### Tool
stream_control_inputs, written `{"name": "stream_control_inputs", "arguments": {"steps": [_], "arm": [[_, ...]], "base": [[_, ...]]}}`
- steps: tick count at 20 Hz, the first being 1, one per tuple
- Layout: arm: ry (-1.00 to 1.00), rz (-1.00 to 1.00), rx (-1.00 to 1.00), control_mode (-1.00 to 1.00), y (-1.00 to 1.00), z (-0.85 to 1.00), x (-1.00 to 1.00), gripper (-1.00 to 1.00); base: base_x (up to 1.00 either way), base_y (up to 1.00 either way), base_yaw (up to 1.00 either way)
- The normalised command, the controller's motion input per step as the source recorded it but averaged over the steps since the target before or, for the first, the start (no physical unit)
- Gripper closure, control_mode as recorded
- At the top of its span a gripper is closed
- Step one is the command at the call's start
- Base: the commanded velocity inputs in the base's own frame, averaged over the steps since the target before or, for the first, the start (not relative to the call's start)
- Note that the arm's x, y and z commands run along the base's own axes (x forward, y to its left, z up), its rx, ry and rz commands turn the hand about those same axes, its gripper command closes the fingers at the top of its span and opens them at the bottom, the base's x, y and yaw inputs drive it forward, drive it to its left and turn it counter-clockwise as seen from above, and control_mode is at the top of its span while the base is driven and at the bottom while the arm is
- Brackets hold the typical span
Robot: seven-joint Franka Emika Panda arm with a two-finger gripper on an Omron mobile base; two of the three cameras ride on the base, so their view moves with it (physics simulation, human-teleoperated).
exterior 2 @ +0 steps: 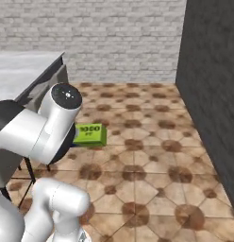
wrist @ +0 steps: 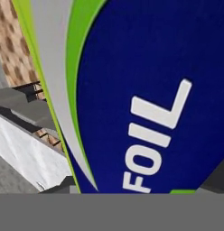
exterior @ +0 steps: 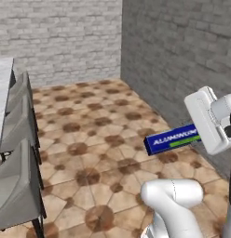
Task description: Retrieve the tupperware and aluminum foil from the cabinet and place them on the dining counter near the plate with tomato and fish to prepare for storing leftovers.
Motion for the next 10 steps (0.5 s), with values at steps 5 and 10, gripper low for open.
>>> {"name": "stream_control_inputs", "arguments": {"steps": [5,10], "arm": [[0.00,0.00,0.00,1.00,0.00,0.00,0.00,1.00],[0.00,0.00,0.00,1.00,0.00,0.00,0.00,1.00]], "base": [[1.00,-0.18,0.15],[1.00,-0.20,0.14]]}}
